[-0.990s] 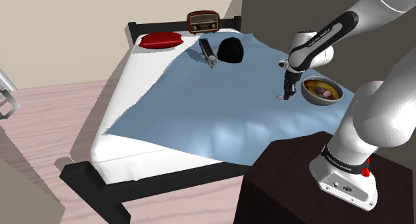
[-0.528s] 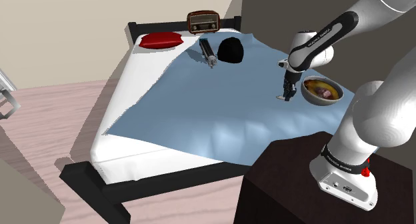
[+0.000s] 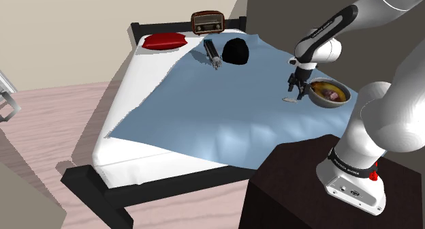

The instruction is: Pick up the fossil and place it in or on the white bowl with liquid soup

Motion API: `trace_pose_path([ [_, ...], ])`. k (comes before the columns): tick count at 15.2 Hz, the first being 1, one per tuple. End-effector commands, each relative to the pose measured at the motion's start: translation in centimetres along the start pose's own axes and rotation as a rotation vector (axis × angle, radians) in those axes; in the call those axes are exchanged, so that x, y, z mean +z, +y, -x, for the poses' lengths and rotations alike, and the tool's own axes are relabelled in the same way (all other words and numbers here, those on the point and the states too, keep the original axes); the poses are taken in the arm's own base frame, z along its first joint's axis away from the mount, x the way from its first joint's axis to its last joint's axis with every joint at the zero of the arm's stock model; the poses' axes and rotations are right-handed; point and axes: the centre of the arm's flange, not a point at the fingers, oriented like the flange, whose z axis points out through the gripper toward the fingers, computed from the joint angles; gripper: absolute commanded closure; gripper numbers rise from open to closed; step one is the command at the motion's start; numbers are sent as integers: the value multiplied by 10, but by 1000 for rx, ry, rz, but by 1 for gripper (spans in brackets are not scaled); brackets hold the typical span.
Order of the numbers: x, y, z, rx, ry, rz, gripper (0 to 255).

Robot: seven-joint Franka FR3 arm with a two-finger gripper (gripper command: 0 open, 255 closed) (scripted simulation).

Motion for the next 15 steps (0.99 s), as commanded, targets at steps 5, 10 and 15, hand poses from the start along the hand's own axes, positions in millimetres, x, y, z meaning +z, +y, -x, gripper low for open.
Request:
trace_pose_path([
  [5, 24, 0, 0, -4, 1, 0, 0],
  [10, 24, 0, 0, -4, 1, 0, 0],
  [15, 24, 1, 0, -4, 1, 1, 255],
])
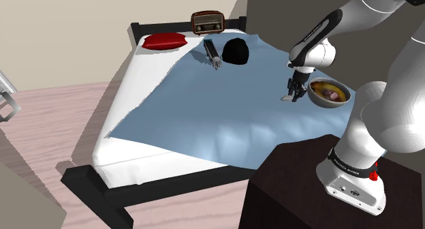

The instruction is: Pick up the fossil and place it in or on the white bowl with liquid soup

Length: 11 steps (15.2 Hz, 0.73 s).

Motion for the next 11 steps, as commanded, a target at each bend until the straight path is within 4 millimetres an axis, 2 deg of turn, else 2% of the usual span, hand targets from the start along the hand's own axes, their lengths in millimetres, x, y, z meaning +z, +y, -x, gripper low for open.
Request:
trace_pose_path([
  [1, 5, -5, -3, -2, 1, -22, 255],
  [5, 4, -2, -10, -2, 1, -22, 255],
  [6, 5, -5, 0, -2, 1, -22, 255],
  [11, -22, -5, -2, -2, 1, -22, 255],
])
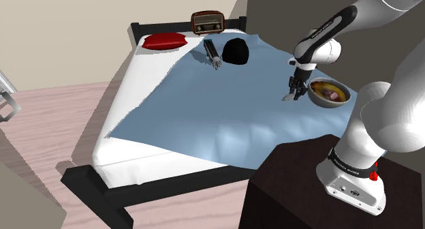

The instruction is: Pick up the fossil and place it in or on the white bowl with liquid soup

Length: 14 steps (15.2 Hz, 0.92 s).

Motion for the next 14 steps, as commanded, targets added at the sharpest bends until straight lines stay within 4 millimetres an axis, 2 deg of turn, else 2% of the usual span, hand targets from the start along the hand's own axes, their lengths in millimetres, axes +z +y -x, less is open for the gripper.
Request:
trace_pose_path([
  [1, -10, 0, -1, 0, -2, 0, 255],
  [14, -78, -3, -7, 0, -2, 0, 255],
])
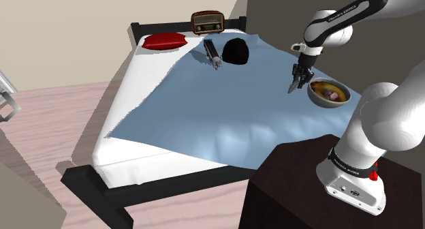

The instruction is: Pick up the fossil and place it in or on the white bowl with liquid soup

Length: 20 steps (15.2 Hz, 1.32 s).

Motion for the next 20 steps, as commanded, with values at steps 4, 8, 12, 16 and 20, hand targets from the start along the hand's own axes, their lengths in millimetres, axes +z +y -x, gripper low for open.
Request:
trace_pose_path([
  [4, -27, -3, -3, 0, -1, 0, 255],
  [8, -48, -4, -5, 0, -1, 0, 255],
  [12, -69, -5, -7, 0, -1, 0, 255],
  [16, -90, -6, -9, 0, -1, 0, 255],
  [20, -95, -20, 27, 0, -1, 0, 255],
])
